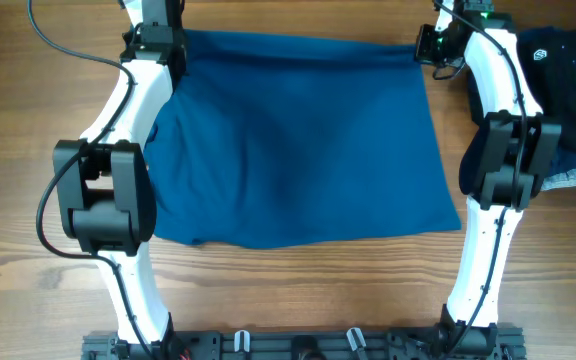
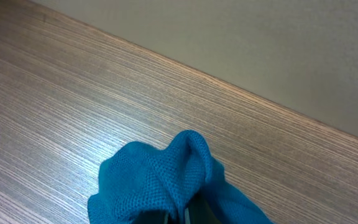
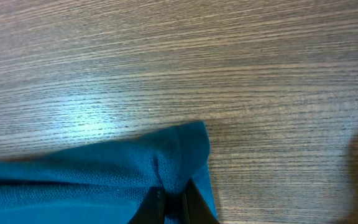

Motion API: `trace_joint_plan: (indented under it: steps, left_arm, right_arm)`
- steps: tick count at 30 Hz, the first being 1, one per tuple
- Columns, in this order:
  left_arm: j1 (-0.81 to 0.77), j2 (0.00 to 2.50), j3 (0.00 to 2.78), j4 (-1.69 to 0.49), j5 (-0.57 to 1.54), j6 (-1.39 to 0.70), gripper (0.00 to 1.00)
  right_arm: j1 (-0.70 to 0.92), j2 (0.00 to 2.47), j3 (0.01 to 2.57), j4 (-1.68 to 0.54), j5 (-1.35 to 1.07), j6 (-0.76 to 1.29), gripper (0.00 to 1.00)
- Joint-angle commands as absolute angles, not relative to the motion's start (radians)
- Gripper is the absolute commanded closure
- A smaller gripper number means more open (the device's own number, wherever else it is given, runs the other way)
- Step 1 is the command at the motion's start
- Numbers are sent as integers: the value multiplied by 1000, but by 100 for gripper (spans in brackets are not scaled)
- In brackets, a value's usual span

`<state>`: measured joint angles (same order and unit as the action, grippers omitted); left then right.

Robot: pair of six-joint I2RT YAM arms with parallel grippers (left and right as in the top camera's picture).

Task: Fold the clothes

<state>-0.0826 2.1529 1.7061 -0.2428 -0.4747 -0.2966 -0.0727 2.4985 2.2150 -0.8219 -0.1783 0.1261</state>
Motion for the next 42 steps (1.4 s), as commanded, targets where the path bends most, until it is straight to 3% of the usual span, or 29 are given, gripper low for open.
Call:
trace_joint_plan:
  steps: [1,14,23,35,42]
  left_arm:
    - [-67,2154,1716,-236,-514,-290,96]
    - [-84,2082,1716,-242,-514,-212,96]
    - [-94,1933,1716,-566,-463,-216,96]
    - [-93,1971,1715,-927,-201,-217,96]
    - [-93,1971,1715,-1100,-197,-217,96]
  right_arm:
    - [-77,2493,2219,-833,-158,138,96]
    - [-101,2401,2222,-917,-158,130,96]
    - [-112,2291,2222,-1143,-159,107,96]
    - [-112,2300,2135,-1272,-165,70,96]
    - [-123,2300,2027,-1349,-161,60,96]
